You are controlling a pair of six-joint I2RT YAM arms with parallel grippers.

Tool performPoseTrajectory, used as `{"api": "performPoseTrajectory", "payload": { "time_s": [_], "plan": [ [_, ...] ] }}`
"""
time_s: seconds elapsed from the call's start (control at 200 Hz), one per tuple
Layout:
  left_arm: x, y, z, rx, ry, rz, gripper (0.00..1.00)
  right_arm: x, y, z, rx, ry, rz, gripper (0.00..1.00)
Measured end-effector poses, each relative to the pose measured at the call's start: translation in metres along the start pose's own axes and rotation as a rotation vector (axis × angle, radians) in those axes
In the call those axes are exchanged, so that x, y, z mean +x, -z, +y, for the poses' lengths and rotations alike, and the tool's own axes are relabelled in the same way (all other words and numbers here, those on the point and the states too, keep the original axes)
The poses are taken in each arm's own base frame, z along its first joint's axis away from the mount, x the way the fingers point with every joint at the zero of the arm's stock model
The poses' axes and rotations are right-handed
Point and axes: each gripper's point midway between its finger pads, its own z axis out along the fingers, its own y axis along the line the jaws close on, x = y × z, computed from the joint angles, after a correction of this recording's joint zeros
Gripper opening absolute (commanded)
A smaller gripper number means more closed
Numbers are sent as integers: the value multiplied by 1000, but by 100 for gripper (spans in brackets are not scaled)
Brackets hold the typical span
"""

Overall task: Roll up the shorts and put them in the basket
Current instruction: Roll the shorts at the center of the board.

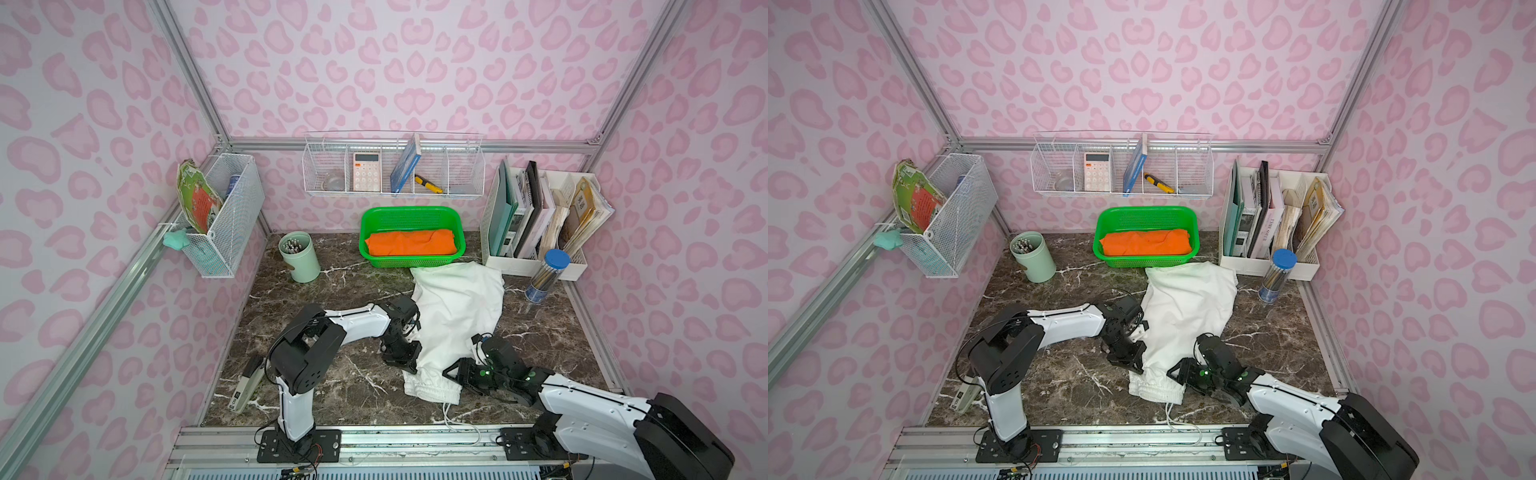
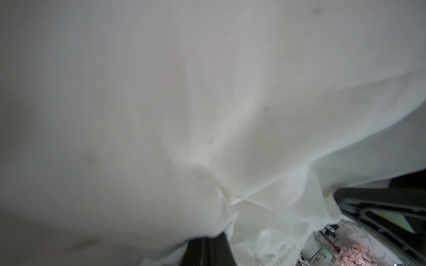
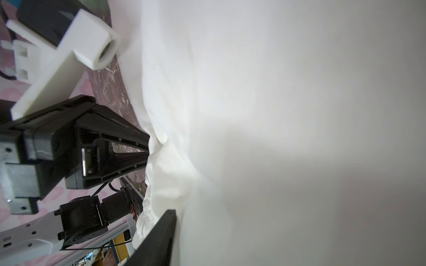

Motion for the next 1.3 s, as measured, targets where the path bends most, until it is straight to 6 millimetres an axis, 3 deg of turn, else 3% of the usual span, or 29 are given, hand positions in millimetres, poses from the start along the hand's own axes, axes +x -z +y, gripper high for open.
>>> {"api": "performPoseTrajectory", "payload": {
  "time_s": [0.16,0.23,0.315,0.44,0.755,0.8,0.85,0.855,0.87,0.885,1.035,1.17,1.3],
  "plan": [
    [-1,1,-1,0,-1,-1,0,0,-2,-5,22,-4,1,20],
    [-3,2,-1,-9,-9,-9,1,-5,-3,-4,27,-11,-2,0],
    [-12,9,-3,-33,-44,-49,13,-15,-3,5,12,-7,-16,0],
    [-30,36,-16,-53,-124,-155,33,-31,-2,20,-17,-5,-37,0],
    [-55,110,-39,-154,-338,-476,51,-63,-1,46,-84,-10,-70,0],
    [-54,116,-43,-173,-378,-518,63,-66,-2,47,-92,-22,-72,0],
    [-50,118,-47,-200,-430,-561,65,-69,-2,48,-99,-35,-75,0],
    [-50,119,-48,-207,-442,-569,67,-69,-2,48,-100,-37,-75,0],
    [-48,119,-49,-214,-455,-581,93,-70,-2,48,-102,-44,-77,0],
    [-47,119,-50,-221,-469,-592,98,-71,-2,48,-106,-54,-79,0],
    [-39,106,-57,-315,-620,-677,99,-80,-1,55,-148,-99,-101,0],
    [-43,98,-64,-423,-728,-763,99,-89,2,64,-188,-125,-120,0],
    [-51,94,-83,-482,-812,-877,99,-96,5,68,-217,-150,-137,0]
  ]
}}
